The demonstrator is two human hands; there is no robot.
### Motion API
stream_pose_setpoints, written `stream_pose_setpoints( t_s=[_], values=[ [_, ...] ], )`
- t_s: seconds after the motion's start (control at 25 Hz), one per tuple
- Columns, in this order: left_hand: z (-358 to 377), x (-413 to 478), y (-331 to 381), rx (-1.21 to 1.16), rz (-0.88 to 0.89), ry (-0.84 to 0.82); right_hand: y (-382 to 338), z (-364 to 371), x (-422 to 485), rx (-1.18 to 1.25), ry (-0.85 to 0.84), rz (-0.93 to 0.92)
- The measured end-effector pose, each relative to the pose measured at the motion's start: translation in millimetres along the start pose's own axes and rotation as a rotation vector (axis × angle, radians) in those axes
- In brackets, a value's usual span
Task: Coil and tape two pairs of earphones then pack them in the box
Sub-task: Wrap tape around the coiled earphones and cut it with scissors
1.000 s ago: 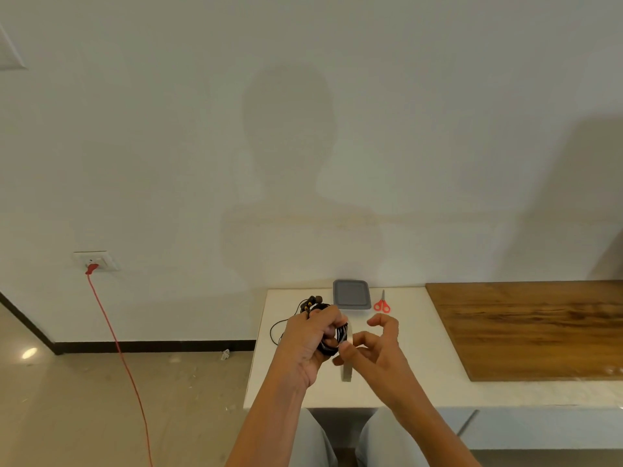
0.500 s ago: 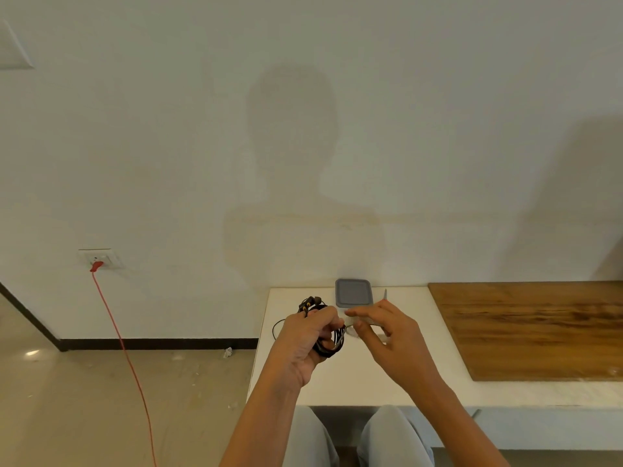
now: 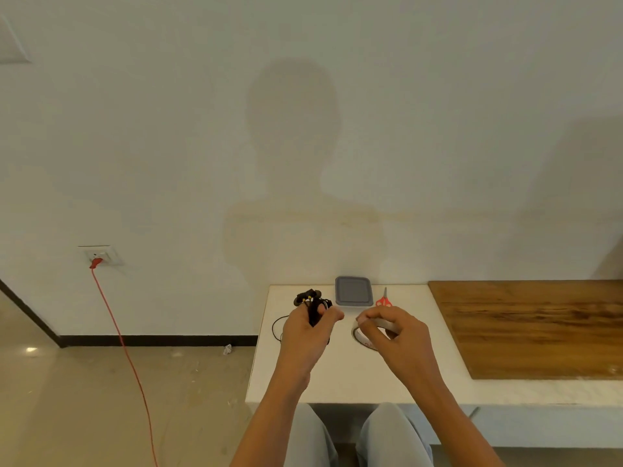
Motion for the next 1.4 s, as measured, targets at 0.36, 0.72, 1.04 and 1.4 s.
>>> stream_pose_setpoints(
  t_s=[0.36, 0.72, 1.04, 1.4],
  values=[
    [1, 5, -7, -0.232, -0.122, -0.348, -17, 1, 5, 0.115, -0.135, 0.180],
    [3, 4, -17, 0.229, 0.163, -0.212, -13, 11, 8, -0.076, -0.147, 0.176],
    [11, -1, -14, 0.377, 0.270, -0.230, -14, 12, 16, -0.208, -0.236, 0.205],
    [6, -8, -11, 0.277, 0.267, -0.331, -12, 12, 26, -0.295, -0.341, 0.257]
  ],
)
Point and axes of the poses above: each hand's wrist, its own x-axis towards the middle knuckle, its own z-axis out of the palm, y = z × x, the point moved 2 cm from there along x, towards the middle knuckle, and after that the axes turned 10 degrees about x, right-handed, at the moved point
